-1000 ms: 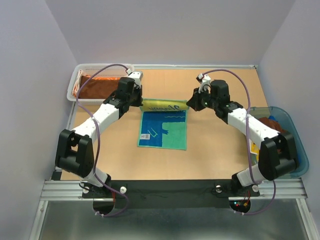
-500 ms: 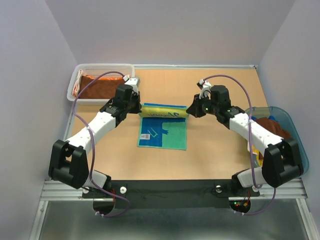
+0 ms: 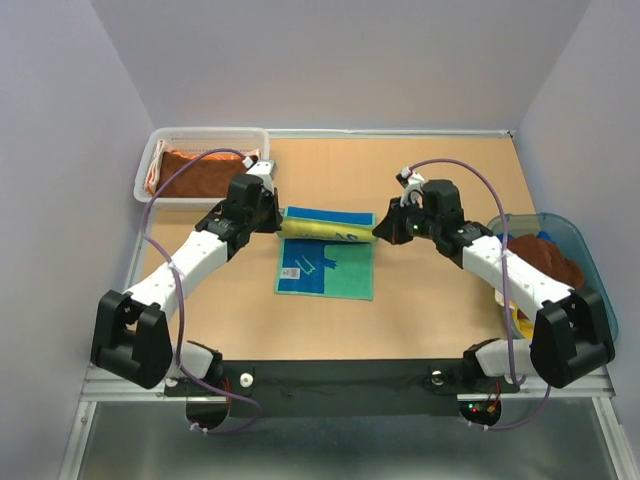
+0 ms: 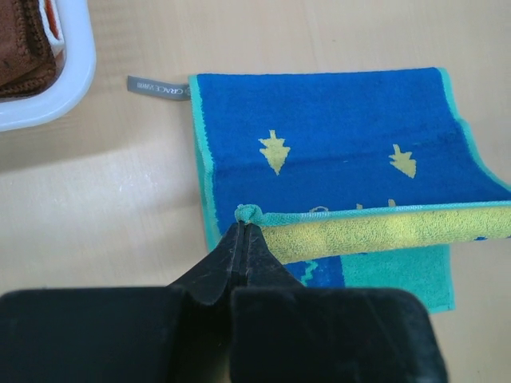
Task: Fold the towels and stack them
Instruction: Fold the towel
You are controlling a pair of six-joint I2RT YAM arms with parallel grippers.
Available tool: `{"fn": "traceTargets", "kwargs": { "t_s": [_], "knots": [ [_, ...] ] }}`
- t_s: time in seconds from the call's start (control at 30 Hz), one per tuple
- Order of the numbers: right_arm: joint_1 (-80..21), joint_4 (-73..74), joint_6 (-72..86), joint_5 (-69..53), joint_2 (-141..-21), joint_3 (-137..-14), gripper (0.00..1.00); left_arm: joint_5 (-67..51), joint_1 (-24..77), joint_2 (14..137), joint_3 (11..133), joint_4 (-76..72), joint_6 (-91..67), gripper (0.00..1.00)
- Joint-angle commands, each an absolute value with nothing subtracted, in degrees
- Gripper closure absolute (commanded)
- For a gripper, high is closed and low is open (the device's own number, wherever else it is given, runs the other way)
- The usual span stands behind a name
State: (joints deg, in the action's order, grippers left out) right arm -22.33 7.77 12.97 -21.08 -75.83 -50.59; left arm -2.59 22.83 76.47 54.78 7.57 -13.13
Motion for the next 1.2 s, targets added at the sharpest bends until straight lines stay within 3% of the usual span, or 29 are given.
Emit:
{"fn": "traceTargets", "kwargs": {
  "t_s": [0.0,0.63,1.17],
  "knots": [
    [-21.44,11.34,13.53,-17.23,-73.39,-48.70,0.99,4.48,21.36,74.62,53.00,9.93,-12.48,1.00],
    [-21.53,11.78,15.73,-17.84,-76.46,-44.39,1.00,5.62,21.97,79.01,50.27,10.02,-13.18,1.00],
    [-21.62,11.78,16.44,-17.40,-77.70,-44.03,1.00,8.44,22.15,78.49,57.13,12.48,-9.76,1.00]
  ]
}}
